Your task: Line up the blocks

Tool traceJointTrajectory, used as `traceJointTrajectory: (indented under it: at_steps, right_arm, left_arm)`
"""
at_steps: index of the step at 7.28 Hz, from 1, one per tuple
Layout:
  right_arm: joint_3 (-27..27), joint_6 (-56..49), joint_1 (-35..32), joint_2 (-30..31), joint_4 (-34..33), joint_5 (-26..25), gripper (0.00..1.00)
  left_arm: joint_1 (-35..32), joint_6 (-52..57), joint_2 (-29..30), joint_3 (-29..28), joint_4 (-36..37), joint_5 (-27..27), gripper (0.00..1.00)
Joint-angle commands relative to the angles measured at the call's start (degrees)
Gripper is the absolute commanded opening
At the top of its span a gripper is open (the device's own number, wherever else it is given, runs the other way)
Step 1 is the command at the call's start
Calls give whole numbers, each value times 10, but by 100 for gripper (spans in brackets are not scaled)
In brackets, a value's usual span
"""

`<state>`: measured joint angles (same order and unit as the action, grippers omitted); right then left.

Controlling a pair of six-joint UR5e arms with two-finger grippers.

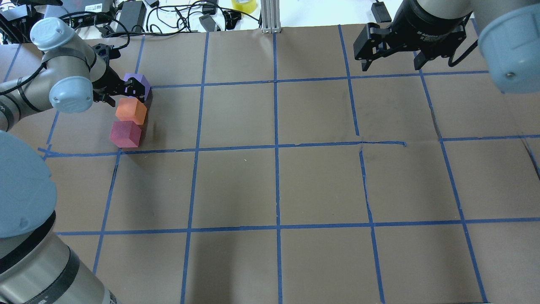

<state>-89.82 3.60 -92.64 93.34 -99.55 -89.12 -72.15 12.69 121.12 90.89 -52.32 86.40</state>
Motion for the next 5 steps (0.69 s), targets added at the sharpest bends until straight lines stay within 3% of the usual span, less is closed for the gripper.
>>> traceJointTrajectory:
  at_steps: [1,3,5]
  right_arm:
    - [0,0,0,0,1,0,100]
    - [0,0,0,0,1,0,100]
    - [0,0,0,0,1,0,100]
  left_arm:
    - [-7,-4,-48,-9,-67,2,100]
    - [-42,-10,-117,-26,-161,41,100]
    - [-134,-66,-183,-27,-198,75,100]
